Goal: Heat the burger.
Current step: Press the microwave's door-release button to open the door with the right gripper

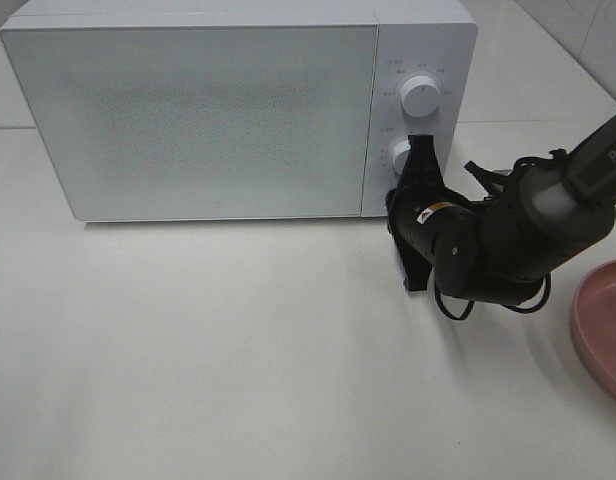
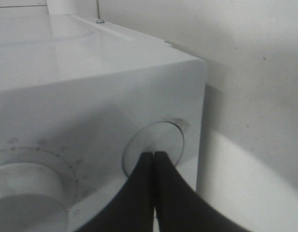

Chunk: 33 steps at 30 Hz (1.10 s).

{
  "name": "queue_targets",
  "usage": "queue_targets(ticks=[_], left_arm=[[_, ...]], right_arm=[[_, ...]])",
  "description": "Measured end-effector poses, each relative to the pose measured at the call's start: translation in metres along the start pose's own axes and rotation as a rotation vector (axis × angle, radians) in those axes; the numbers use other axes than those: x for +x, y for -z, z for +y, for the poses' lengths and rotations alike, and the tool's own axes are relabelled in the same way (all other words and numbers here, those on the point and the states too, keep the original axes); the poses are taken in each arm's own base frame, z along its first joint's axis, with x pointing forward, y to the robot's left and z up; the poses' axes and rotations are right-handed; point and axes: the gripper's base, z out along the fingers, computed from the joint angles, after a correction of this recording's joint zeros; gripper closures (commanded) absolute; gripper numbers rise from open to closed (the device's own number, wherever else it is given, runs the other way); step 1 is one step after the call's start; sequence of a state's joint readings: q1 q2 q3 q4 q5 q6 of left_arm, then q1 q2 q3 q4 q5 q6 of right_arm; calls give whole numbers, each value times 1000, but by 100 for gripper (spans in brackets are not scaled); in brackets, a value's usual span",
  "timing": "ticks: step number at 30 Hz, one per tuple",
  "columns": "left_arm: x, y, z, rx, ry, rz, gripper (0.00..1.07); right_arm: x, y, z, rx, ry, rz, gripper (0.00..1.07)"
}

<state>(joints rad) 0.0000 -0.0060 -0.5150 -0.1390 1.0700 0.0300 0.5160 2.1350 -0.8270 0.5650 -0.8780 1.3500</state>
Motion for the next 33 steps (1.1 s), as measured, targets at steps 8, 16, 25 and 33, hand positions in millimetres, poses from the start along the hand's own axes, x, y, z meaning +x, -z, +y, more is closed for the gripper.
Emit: queue_targets(ticks=[8,16,25,33], left_arm=[[0,0,0,0,0,0,9],[0,0,0,0,0,0,9],[0,0,0,0,0,0,9],[0,0,0,0,0,0,9]], right_arm=[[-1,-5,-2,-3,-1,-10,107],[-2,-6,-2,-23,2,-18,107],[-4,-5,-1,-43,-1,-28,107],[0,-8,2,-37,-8,-44,107]])
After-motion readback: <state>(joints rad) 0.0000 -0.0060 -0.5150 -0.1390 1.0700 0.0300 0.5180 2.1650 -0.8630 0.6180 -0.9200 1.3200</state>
